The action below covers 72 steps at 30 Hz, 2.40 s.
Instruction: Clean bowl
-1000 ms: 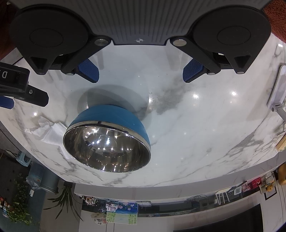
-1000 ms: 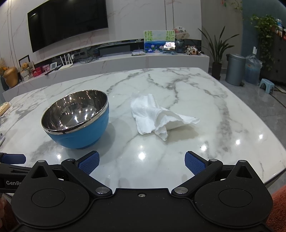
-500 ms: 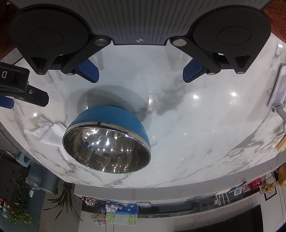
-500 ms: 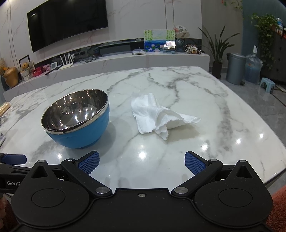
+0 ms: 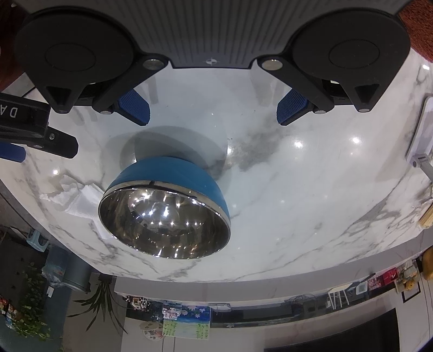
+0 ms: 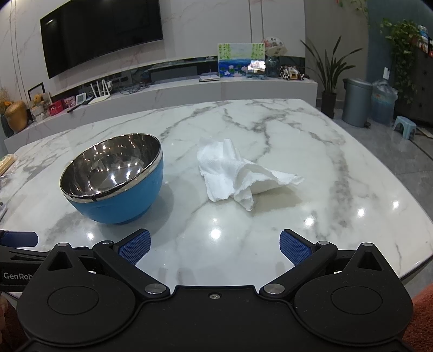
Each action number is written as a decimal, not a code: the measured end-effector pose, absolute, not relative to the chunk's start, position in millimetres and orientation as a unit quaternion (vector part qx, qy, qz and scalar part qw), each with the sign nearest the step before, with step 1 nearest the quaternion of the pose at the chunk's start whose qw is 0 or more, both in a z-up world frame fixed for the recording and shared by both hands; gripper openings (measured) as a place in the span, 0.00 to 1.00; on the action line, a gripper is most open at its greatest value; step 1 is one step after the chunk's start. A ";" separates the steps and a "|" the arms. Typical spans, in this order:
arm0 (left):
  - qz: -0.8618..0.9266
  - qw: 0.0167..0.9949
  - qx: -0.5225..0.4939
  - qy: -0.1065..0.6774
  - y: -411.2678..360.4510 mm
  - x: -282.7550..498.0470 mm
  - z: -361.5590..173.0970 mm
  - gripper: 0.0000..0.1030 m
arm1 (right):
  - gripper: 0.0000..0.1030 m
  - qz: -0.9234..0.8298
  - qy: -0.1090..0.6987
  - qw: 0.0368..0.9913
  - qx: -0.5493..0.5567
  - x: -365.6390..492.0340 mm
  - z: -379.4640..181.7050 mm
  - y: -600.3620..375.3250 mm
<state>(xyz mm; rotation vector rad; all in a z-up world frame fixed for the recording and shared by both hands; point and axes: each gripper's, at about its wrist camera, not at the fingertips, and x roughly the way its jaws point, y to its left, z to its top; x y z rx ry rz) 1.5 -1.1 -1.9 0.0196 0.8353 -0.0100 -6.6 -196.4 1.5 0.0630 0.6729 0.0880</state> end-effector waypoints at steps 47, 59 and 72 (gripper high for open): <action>-0.095 0.914 -0.059 0.389 18.3 52.0 50.6 0.36 | 0.39 0.076 0.327 0.942 -0.005 53.0 41.8 -211.8; -0.087 0.889 -0.099 0.437 41.1 95.6 41.0 0.16 | 0.34 0.101 0.385 0.915 -0.070 114.3 18.7 -199.8; -0.089 0.876 -0.103 0.462 43.0 106.1 28.1 0.12 | 0.12 0.102 0.416 0.898 -0.096 131.4 -3.8 -203.5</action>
